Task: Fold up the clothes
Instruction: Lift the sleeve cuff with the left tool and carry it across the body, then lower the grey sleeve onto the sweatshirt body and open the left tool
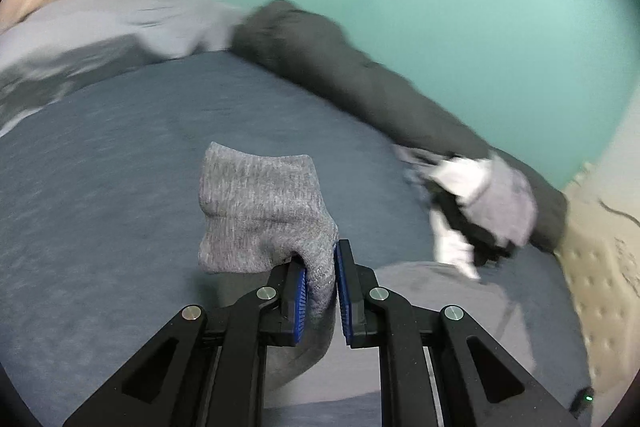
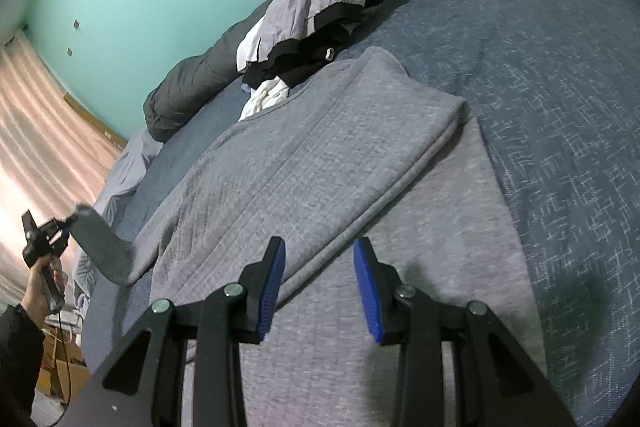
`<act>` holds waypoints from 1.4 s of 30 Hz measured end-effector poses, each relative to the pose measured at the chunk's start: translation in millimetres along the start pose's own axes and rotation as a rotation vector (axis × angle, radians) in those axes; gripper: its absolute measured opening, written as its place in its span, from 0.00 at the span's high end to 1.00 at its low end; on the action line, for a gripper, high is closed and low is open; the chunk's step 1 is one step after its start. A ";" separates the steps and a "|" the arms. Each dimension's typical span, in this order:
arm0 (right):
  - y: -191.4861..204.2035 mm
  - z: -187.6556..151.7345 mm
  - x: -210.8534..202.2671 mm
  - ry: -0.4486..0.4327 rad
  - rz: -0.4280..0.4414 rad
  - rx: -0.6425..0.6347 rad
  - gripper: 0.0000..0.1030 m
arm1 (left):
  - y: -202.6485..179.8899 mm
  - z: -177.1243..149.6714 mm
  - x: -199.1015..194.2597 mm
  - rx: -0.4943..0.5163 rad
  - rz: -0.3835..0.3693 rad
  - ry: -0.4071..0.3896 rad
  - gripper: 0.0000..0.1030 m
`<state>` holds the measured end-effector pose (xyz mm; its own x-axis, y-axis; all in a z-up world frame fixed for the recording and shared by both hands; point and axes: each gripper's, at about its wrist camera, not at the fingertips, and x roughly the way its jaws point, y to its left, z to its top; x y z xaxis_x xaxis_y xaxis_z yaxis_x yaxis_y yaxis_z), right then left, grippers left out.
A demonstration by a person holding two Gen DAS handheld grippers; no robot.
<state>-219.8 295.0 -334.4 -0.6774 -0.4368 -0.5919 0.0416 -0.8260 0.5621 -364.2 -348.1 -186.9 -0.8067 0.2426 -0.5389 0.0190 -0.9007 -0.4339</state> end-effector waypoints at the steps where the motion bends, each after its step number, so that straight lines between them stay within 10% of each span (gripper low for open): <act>1: -0.9 0.7 -1.4 -0.002 0.002 -0.002 0.65 | -23.9 0.1 2.8 0.030 -0.031 0.005 0.86; 14: -23.3 17.3 -25.2 -0.035 0.020 0.046 0.65 | -266.9 -30.6 18.2 0.288 -0.344 0.112 0.86; 22: -44.1 23.1 -41.5 -0.045 0.045 0.105 0.64 | -378.9 -139.5 27.5 0.550 -0.458 0.276 0.86; 32: -53.8 23.2 -45.2 0.002 0.064 0.105 0.64 | -386.6 -315.1 46.4 0.835 -0.422 0.469 0.86; 42: -53.0 16.2 -27.2 0.100 0.102 0.123 0.64 | -360.6 -368.4 52.5 0.870 -0.388 0.543 0.86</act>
<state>-215.5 356.4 -338.6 -0.5978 -0.5546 -0.5788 0.0124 -0.7284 0.6851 -195.9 122.1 -324.8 -0.2954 0.4990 -0.8147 -0.7757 -0.6231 -0.1004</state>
